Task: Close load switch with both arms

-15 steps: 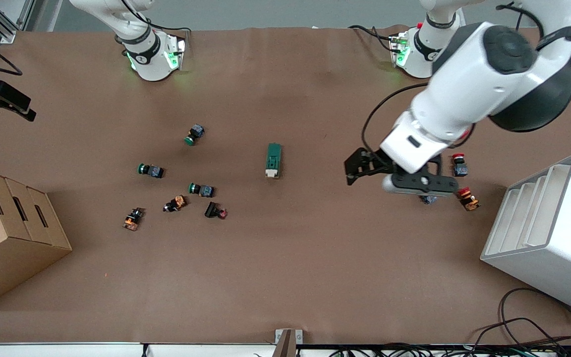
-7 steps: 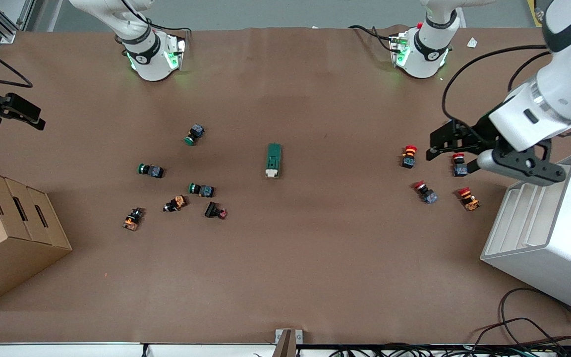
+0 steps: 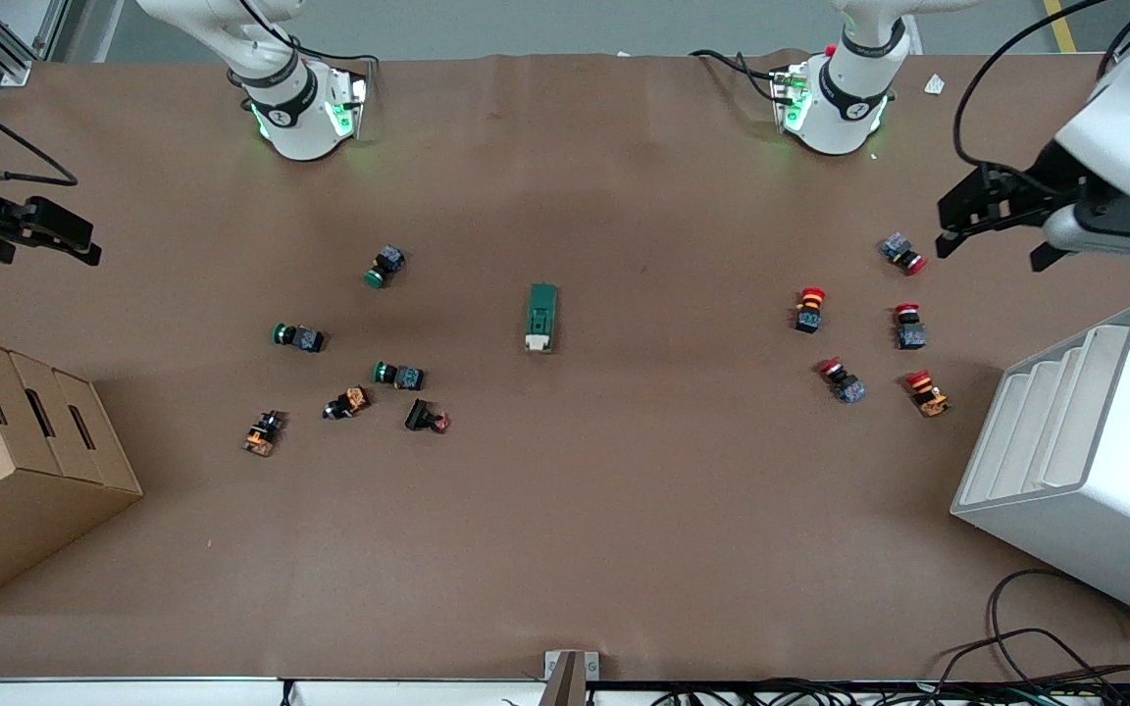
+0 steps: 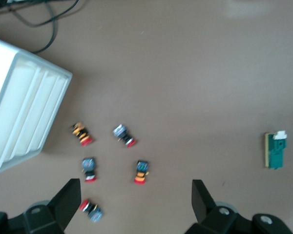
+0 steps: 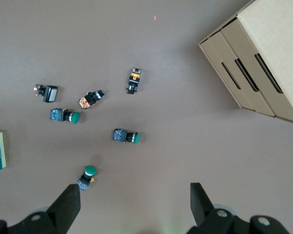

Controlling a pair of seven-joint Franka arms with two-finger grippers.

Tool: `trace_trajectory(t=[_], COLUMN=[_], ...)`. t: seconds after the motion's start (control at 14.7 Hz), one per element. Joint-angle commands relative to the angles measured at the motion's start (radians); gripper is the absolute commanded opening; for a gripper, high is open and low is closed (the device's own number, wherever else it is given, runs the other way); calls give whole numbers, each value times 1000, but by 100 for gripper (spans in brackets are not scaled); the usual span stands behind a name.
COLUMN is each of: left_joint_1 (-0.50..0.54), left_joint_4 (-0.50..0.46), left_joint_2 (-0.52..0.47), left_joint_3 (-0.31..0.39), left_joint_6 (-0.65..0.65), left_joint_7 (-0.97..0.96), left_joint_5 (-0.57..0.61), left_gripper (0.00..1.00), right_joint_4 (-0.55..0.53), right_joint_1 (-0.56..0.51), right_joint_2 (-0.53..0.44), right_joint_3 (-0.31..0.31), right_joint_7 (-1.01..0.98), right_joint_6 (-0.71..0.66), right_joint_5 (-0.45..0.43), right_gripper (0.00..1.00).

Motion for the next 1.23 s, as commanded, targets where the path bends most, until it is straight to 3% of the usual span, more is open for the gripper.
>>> trace_trajectory(t=[0.0,0.27,0.61,1.16], left_joint_1=[-11,-6,-13,-37], left_joint_4=[-32,-55,-216,-195], left_joint_2=[-34,-68,-187,-177], left_joint_3=[74,103,95,53], left_joint_6=[-34,-122,-23,-26], left_joint_7=[22,13,8,2], left_joint_5=[10,9,11,20], left_gripper=[100,100,100,100], right_joint_4=[12,-24,-96,-95], right_joint_1=[1,0,0,3], right_joint_2=[-5,-41,-141,-138], right_joint_3=[1,-1,-2,-4], right_joint_7=[-29,-33,-34,-34], right_joint_6=[-17,-24,-28,-11], right_joint_5=[2,4,4,4], right_gripper=[100,100,100,100])
